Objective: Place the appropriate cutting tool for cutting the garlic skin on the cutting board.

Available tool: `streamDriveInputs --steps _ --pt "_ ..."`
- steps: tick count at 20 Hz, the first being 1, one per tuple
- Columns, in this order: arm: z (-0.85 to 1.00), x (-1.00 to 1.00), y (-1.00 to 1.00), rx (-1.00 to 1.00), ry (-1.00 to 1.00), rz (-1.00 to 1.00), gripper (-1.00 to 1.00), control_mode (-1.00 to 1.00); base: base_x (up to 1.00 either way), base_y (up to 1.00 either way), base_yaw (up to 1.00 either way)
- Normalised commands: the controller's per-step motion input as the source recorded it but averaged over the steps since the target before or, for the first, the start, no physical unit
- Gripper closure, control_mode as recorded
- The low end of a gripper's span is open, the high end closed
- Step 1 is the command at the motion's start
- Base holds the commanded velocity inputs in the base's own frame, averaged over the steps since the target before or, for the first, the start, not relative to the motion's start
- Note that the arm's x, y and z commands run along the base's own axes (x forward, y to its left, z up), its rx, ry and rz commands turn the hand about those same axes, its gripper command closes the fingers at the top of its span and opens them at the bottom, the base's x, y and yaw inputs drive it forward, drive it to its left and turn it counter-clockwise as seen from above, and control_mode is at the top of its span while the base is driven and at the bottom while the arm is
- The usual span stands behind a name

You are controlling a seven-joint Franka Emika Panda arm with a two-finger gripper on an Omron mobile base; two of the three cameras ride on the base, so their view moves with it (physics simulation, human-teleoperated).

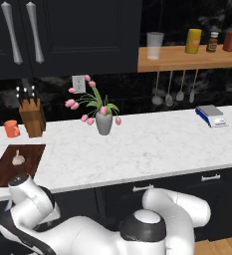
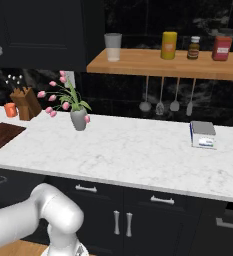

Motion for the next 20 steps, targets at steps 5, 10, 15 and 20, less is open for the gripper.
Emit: streamDriveInputs --steps 5,10,15,20 --pt "-0.14 0.0 0.14 0.0 0.0 0.0 -1.0 -1.0 0.0 0.0 0.0" --pt "-0.38 -0.3 0.17 0.0 0.01 0.0 -1.0 -1.0 0.0 0.0 0.0" --pt "-0.55 -0.59 0.17 0.0 0.0 0.0 -1.0 -1.0 0.0 0.0 0.0" --pt "-0.57 -0.71 0.16 0.0 0.01 0.0 -1.0 -1.0 0.0 0.0 0.0"
